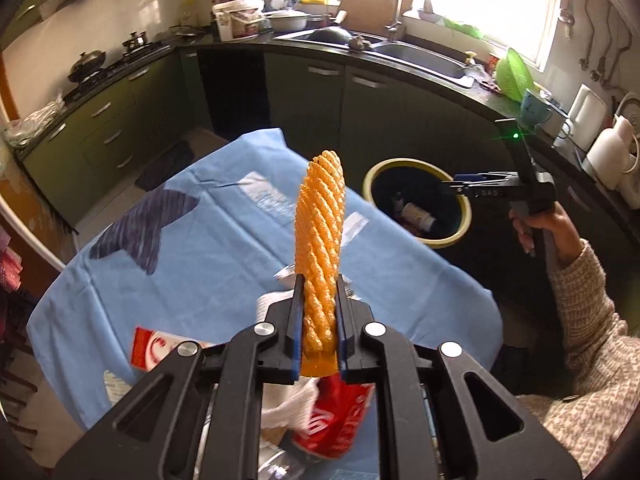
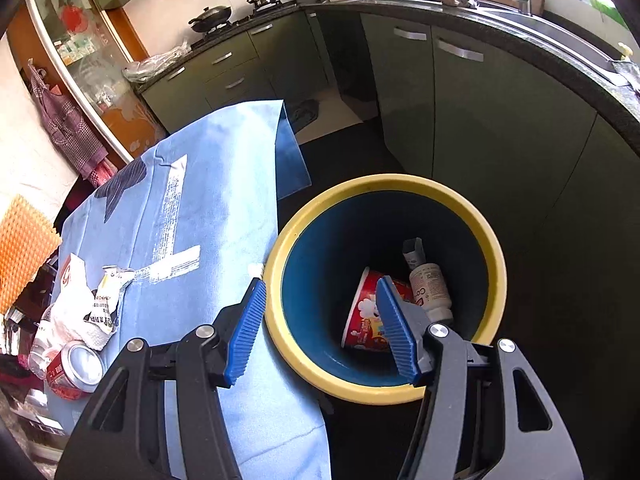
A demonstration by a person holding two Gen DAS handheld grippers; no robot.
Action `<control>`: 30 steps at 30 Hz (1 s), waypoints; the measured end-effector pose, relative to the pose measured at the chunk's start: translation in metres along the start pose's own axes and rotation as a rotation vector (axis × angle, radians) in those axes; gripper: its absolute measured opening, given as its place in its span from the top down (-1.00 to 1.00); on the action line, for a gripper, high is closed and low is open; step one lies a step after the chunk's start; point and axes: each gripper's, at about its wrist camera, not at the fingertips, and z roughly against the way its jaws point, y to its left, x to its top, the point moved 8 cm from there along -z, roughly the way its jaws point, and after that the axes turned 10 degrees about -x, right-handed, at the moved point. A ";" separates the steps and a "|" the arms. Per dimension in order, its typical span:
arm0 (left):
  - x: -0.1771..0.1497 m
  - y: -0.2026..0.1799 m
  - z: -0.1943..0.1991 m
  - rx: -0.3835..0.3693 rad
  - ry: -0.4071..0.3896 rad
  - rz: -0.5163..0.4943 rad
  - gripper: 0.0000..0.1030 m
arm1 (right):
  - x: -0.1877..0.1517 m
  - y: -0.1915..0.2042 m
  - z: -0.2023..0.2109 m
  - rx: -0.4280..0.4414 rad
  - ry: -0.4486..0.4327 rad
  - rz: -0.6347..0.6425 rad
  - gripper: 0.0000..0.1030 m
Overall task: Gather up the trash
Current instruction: 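Carry the foam net over the yellow bin and open the left gripper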
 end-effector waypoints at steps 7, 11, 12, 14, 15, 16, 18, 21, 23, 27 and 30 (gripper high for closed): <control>0.073 -0.086 -0.102 -0.141 0.123 -0.100 0.76 | -0.019 -0.055 0.037 -0.092 -0.077 -0.048 -0.11; 0.099 -0.120 -0.174 -0.178 0.189 -0.116 0.76 | -0.036 -0.089 0.055 -0.119 -0.090 -0.087 -0.11; 0.106 -0.126 -0.192 -0.174 0.200 -0.118 0.76 | -0.041 -0.097 0.058 -0.125 -0.092 -0.095 -0.11; 0.113 -0.132 -0.221 -0.164 0.222 -0.111 0.76 | -0.049 -0.111 0.065 -0.138 -0.094 -0.111 -0.11; 0.115 -0.134 -0.235 -0.155 0.233 -0.106 0.71 | -0.052 -0.118 0.069 -0.142 -0.097 -0.119 -0.11; 0.118 -0.134 -0.249 -0.136 0.242 -0.103 0.62 | -0.055 -0.123 0.072 -0.144 -0.096 -0.125 -0.11; 0.119 -0.131 -0.269 -0.092 0.257 -0.099 -0.02 | -0.058 -0.131 0.076 -0.141 -0.099 -0.136 -0.11; 0.121 -0.126 -0.279 -0.061 0.247 -0.094 -0.26 | -0.058 -0.134 0.078 -0.133 -0.105 -0.142 -0.13; 0.123 -0.123 -0.271 -0.072 0.236 -0.074 -0.27 | -0.056 -0.130 0.079 -0.126 -0.108 -0.136 -0.13; 0.127 -0.110 -0.216 -0.109 0.142 -0.039 -0.27 | -0.045 -0.104 0.079 -0.090 -0.122 -0.105 -0.13; 0.125 -0.092 -0.151 -0.119 0.009 -0.013 -0.45 | -0.036 -0.063 0.078 -0.046 -0.133 -0.045 -0.13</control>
